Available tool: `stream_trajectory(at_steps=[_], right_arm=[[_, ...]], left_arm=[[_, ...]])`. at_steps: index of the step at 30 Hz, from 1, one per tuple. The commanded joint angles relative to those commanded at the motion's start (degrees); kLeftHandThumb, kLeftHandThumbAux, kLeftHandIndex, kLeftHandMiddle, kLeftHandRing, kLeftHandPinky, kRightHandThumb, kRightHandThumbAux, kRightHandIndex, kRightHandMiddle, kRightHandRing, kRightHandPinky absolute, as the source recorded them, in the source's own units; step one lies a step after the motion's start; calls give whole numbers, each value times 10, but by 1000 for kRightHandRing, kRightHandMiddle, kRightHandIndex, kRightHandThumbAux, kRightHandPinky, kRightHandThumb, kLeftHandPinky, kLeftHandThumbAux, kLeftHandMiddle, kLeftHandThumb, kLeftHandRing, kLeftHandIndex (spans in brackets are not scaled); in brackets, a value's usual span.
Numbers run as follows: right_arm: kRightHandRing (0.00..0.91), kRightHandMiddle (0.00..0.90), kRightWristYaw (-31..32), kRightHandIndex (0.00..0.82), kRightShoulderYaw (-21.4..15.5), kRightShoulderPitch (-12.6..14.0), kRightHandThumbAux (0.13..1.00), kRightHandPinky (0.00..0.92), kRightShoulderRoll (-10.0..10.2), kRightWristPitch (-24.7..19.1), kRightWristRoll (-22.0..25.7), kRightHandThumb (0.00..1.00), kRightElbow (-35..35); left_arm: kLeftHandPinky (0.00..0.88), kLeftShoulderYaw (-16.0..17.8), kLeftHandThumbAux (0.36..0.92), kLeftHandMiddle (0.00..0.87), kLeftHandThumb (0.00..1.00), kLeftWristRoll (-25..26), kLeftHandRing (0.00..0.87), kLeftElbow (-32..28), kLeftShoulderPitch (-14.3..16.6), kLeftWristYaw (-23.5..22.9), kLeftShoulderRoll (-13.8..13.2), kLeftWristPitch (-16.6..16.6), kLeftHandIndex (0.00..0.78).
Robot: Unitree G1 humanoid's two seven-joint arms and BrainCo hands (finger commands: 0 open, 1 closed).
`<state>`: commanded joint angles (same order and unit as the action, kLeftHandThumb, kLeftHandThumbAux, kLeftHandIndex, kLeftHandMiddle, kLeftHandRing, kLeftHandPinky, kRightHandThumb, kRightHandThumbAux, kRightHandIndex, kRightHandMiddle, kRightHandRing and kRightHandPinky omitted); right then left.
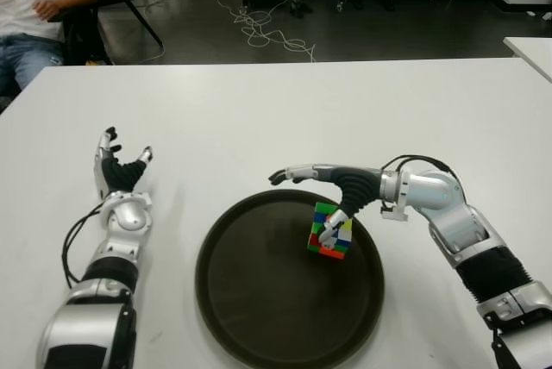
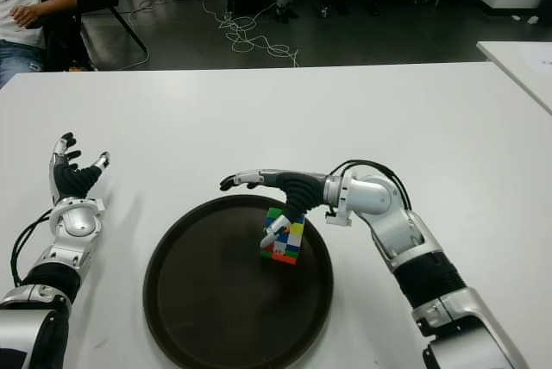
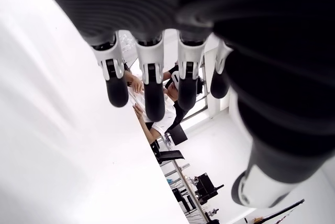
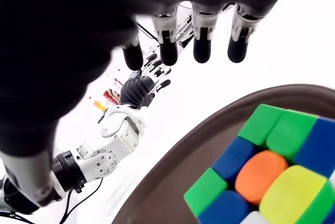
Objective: Pick up the Rubik's Cube and put it in the plate
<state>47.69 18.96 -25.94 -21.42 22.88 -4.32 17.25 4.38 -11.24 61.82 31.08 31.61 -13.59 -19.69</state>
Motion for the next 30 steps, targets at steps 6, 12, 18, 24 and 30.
stream_trajectory(at_steps=[6,12,18,24,30], right_arm=[[0,0,-21,0,-18,-7,563,0,2,17,4,0,19],[0,0,4,0,-50,-44,524,0,-2,4,51,0,39],[0,0,-18,0,-67,-35,535,0,6,19,55,0,47],[0,0,-47,0,-122,-48,608,0,3,17,86,0,94],[0,0,-152,0,-173,-89,685,0,6,84,60,0,232]], left_arm=[[163,-2,742,145,359,-4,151,0,1,4,-1,6,92],[164,-3,744,146,375,-4,153,0,1,4,0,7,95],[156,-1,754,144,369,-2,149,1,2,3,1,7,89],[168,-2,747,151,382,-3,156,1,2,7,1,8,94],[176,-1,746,152,393,-1,158,-3,0,5,3,6,93]])
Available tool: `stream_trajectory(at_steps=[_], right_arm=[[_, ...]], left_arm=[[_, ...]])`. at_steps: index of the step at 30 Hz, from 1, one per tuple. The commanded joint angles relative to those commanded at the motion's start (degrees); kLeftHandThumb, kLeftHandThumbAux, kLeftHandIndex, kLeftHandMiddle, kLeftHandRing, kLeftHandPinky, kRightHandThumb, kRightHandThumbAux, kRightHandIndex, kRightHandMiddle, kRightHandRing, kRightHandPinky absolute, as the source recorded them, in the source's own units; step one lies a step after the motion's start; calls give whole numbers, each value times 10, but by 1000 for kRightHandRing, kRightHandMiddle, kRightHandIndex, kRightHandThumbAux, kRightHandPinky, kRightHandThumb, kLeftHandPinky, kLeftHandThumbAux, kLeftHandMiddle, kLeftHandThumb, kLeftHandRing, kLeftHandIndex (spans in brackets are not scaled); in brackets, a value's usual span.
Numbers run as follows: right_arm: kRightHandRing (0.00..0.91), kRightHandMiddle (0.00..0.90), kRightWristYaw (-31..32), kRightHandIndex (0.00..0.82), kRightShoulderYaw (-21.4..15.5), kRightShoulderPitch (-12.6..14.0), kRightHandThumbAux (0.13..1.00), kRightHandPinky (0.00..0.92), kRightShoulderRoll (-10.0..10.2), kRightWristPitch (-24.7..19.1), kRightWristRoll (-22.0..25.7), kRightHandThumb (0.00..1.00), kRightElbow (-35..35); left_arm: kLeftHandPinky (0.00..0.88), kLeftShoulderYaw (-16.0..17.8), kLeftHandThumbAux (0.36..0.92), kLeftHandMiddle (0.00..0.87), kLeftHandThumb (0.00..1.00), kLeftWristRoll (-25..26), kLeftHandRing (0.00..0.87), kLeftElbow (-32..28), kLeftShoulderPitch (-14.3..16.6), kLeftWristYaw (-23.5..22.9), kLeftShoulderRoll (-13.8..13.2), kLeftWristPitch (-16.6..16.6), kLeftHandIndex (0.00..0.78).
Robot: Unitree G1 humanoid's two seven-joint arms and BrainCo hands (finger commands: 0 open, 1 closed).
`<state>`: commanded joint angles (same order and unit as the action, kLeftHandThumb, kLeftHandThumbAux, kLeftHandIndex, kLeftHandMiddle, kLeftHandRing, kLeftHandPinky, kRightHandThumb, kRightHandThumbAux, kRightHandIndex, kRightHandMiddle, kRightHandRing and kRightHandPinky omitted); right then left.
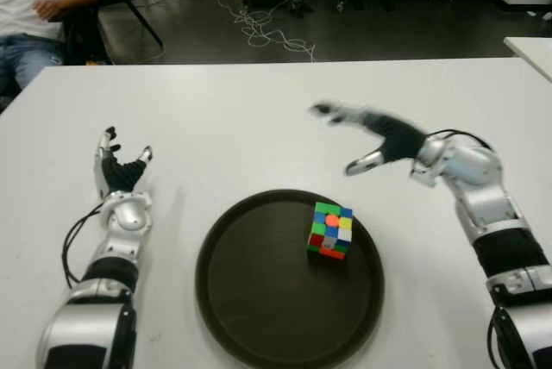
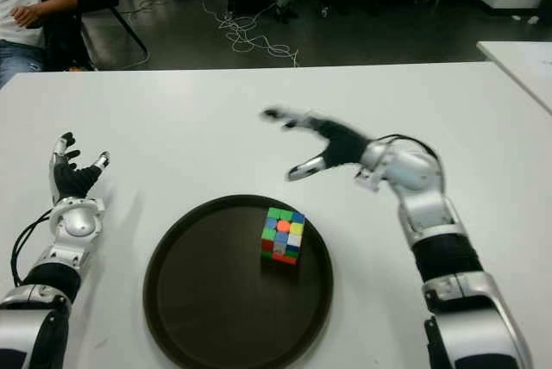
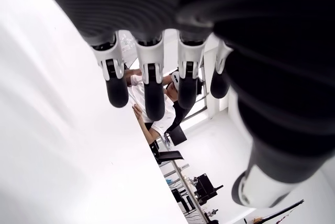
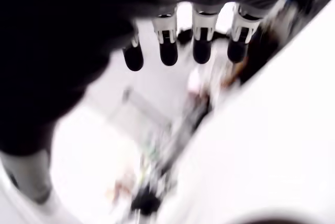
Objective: Pick up the Rubik's Cube and put it in the plate
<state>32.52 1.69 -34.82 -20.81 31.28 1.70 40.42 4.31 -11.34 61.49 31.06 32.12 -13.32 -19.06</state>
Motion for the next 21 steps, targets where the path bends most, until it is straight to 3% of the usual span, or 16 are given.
stream_trajectory(at_steps=[5,10,14,21], right_arm=[[0,0,-88,0,-17,-37,765,0,-4,50,-29,0,106],[0,0,-207,0,-34,-29,828,0,-8,100,-63,0,159],[0,0,-265,0,-43,-36,848,0,-6,110,-73,0,186],[0,0,-339,0,-71,-40,798,0,-14,102,-66,0,250]], left_arm=[[142,0,746,148,368,0,148,1,0,-1,-1,2,87],[149,-4,745,146,338,-6,148,3,0,1,-5,2,87],[163,-4,747,149,345,-5,153,4,-1,-3,-7,0,89],[182,-3,743,154,416,-2,157,8,-1,-4,-8,-2,96]])
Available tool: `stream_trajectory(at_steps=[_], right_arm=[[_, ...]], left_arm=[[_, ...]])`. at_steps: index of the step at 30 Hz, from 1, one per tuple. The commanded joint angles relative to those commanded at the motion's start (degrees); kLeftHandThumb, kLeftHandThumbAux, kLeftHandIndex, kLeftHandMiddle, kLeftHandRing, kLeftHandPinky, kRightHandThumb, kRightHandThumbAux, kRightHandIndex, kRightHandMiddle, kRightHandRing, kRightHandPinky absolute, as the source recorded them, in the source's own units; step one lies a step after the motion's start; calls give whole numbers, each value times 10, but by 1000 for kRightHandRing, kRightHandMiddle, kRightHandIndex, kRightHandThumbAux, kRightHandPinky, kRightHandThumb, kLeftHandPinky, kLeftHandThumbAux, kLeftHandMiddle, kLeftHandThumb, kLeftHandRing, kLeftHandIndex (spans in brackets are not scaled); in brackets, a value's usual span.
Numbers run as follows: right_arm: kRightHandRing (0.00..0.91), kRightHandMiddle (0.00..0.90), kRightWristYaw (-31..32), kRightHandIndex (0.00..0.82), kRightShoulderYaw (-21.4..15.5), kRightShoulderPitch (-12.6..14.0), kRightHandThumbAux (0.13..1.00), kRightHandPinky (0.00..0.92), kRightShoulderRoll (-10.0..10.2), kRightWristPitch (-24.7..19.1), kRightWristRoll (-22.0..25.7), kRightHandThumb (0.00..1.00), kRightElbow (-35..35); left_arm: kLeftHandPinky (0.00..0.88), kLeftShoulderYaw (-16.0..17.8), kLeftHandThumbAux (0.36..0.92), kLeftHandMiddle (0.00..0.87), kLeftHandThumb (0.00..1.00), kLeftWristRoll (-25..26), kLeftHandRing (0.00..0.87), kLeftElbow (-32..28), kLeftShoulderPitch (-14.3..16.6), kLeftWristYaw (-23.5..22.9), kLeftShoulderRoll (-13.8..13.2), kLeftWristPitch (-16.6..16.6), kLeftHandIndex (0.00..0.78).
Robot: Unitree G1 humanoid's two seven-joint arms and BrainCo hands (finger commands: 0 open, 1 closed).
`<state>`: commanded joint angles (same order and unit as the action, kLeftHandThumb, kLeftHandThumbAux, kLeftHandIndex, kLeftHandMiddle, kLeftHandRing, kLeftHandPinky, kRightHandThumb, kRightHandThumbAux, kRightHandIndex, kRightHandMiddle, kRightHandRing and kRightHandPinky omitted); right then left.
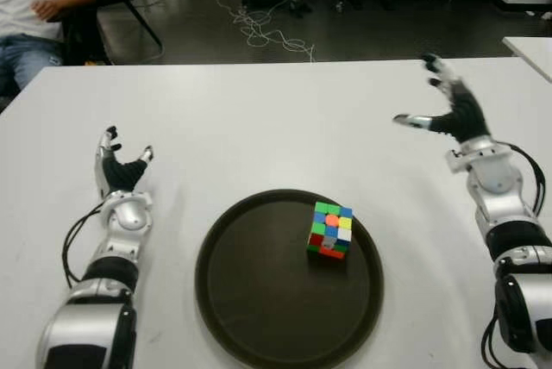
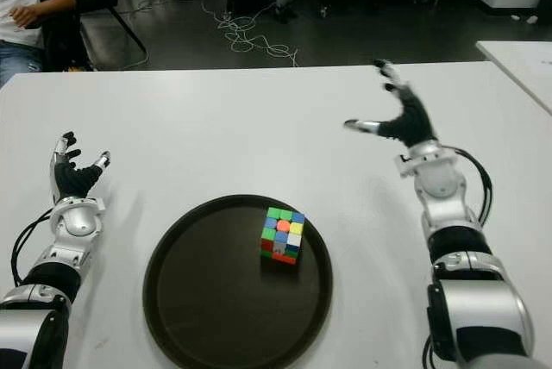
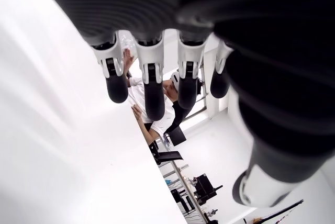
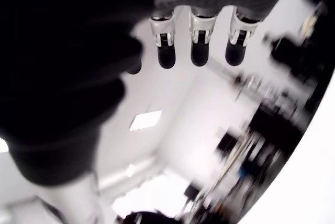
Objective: Pick up the Rubik's Cube and put it in the plate
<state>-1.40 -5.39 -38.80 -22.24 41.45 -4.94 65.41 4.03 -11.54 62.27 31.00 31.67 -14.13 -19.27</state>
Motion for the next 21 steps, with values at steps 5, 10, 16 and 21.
stream_trajectory(at_steps=[5,10,16,21], right_arm=[[0,0,-44,0,-15,11,774,0,19,1,7,0,12],[0,0,-64,0,-26,14,745,0,33,-13,13,0,32],[0,0,-77,0,-30,6,716,0,47,-42,15,0,62],[0,0,-84,9,-34,-5,703,0,50,-69,14,0,73]], left_arm=[[178,4,740,152,447,5,156,5,-1,-5,-3,-8,99],[173,13,745,149,448,17,155,7,-3,-21,-3,-21,98],[150,19,746,144,442,24,145,10,-5,-29,-4,-31,99],[151,22,744,139,438,26,143,10,-6,-33,-4,-34,97]])
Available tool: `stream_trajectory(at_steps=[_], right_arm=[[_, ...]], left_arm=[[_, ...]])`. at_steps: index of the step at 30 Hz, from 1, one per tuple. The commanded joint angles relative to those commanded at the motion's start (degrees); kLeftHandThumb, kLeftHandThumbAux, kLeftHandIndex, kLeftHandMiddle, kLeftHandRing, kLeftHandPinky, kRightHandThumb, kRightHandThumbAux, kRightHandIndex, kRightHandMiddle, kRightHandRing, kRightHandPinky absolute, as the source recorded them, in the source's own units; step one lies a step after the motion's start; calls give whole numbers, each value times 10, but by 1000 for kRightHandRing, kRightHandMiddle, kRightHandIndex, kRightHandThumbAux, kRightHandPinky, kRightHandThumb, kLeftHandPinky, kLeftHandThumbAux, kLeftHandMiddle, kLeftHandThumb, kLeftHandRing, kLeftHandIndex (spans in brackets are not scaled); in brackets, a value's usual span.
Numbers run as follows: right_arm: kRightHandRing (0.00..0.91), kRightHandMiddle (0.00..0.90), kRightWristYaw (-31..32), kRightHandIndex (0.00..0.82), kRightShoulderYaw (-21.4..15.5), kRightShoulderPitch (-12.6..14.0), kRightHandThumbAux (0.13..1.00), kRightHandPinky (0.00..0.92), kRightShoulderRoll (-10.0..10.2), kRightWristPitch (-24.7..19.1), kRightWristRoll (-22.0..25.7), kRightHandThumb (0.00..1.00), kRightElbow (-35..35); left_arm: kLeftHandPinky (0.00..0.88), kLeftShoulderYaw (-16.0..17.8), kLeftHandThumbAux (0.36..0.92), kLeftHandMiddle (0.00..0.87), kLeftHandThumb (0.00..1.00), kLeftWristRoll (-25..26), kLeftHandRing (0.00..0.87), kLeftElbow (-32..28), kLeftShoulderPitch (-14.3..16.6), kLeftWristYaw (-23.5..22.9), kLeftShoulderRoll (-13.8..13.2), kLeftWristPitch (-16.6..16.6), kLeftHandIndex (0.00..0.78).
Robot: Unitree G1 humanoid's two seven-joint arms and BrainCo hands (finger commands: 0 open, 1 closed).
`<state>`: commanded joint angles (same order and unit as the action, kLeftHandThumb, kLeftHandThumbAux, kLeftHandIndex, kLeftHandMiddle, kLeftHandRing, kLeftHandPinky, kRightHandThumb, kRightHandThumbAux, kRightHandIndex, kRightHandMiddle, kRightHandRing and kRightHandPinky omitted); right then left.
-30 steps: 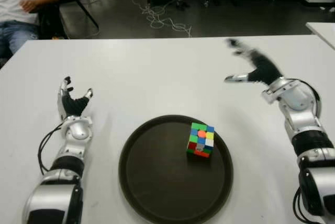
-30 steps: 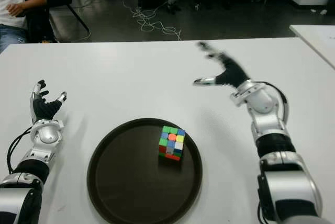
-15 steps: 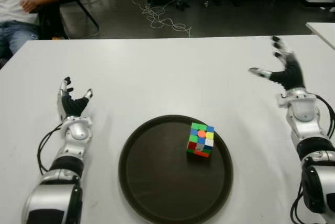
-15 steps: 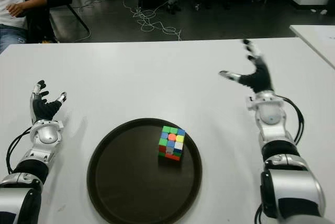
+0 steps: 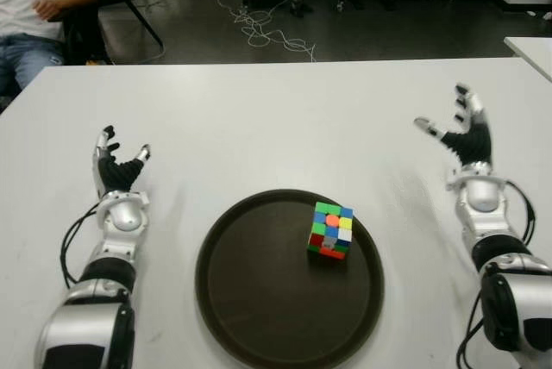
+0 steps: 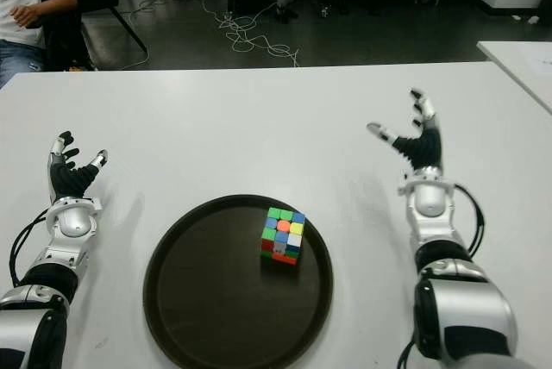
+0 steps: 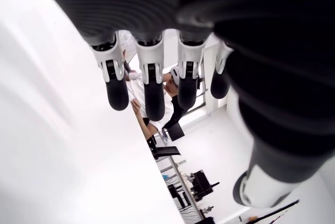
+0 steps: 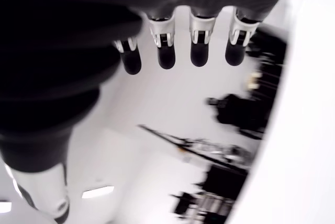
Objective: Pick up the Rubik's Cube and put it in the plate
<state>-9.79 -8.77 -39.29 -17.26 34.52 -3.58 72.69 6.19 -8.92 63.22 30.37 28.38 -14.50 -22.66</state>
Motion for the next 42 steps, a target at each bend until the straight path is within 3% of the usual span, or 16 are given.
stream_trajectory(at_steps=[9,23,33,42], right_arm=[[0,0,-5,5,4,10,724,0,2,-2,-6,0,-8],[0,0,-5,0,8,53,658,0,23,58,-5,0,-48],[0,0,-14,0,10,39,660,0,28,40,-11,0,-45],[0,0,-34,0,28,25,619,0,14,31,-39,0,-30]], left_arm=[[200,6,730,163,451,7,175,0,-2,-12,0,-7,106],[189,10,726,154,402,10,169,4,2,-16,-3,-2,108],[248,9,729,166,463,9,188,0,-1,-20,-5,-8,110],[201,7,727,156,442,6,170,0,-1,-22,-9,-4,105]])
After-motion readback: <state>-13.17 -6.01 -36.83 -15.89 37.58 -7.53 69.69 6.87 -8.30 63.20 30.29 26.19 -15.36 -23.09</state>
